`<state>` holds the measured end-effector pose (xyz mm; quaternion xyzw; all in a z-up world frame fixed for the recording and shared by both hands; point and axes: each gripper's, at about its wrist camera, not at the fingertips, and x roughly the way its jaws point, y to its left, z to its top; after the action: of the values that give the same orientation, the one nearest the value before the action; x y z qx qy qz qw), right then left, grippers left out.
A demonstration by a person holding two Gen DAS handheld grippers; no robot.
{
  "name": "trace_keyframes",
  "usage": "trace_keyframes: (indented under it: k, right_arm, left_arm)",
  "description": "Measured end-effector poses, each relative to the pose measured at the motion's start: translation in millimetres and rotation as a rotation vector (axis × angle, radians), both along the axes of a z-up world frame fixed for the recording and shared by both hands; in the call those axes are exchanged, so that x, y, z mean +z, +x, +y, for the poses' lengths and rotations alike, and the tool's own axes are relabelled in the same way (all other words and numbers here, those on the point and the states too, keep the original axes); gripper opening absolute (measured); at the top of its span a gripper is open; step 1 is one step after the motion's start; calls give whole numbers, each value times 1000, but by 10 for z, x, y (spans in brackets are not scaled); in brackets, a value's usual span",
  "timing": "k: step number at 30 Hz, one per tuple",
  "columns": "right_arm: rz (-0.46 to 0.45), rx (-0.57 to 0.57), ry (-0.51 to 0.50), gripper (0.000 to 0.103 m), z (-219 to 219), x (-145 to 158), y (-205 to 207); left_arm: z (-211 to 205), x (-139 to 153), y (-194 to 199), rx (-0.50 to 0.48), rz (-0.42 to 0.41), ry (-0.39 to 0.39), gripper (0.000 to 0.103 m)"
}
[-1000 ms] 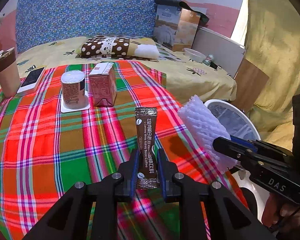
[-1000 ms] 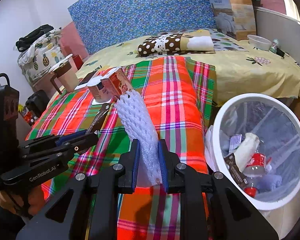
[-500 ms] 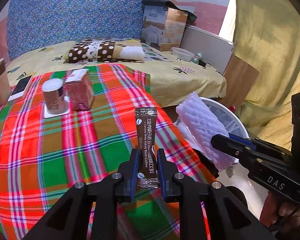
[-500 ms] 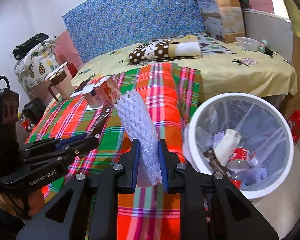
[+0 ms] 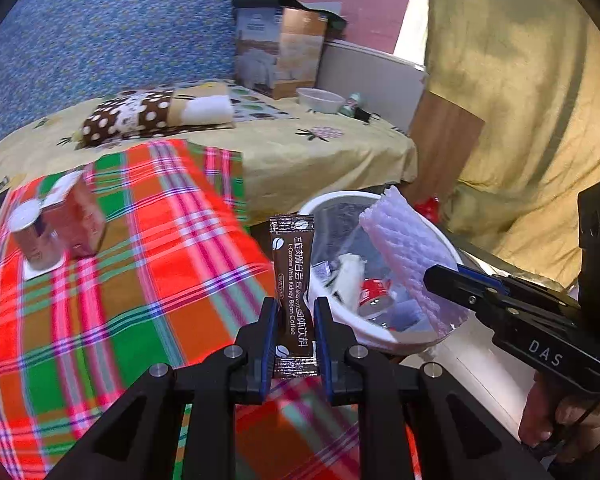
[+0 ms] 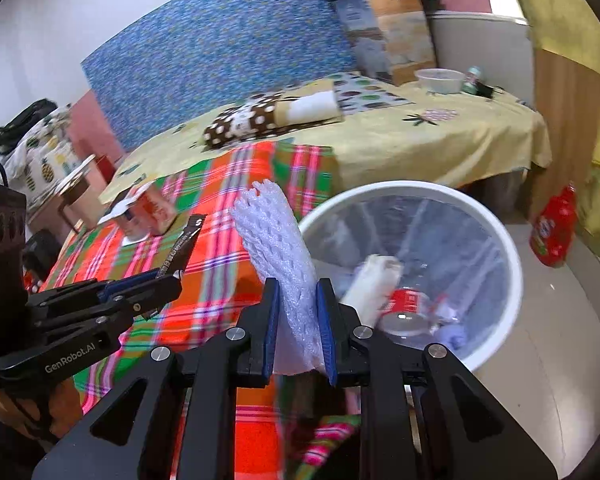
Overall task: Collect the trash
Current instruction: 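Carry foam sleeve and wrapper over the white bin, then open both grippers to drop sleeve and wrapper into the bin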
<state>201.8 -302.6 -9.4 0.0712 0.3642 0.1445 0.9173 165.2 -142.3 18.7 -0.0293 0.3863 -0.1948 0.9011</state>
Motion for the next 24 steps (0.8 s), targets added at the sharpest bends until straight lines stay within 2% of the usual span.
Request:
trace_keyframes:
  k: [10,20,24]
  right_arm:
    - [32,-100,-2,21,-332,-101,69]
    - [82,-146,-6,24,-537,-253,191]
    - [99,-165,-16,28,-584,-297,230]
  left_arm:
    - [-498,-156,270,-91,34,9,19]
    - [-780,-327,465,-127,72,15,19]
    - [-824,-354,572,-123,85,3,19]
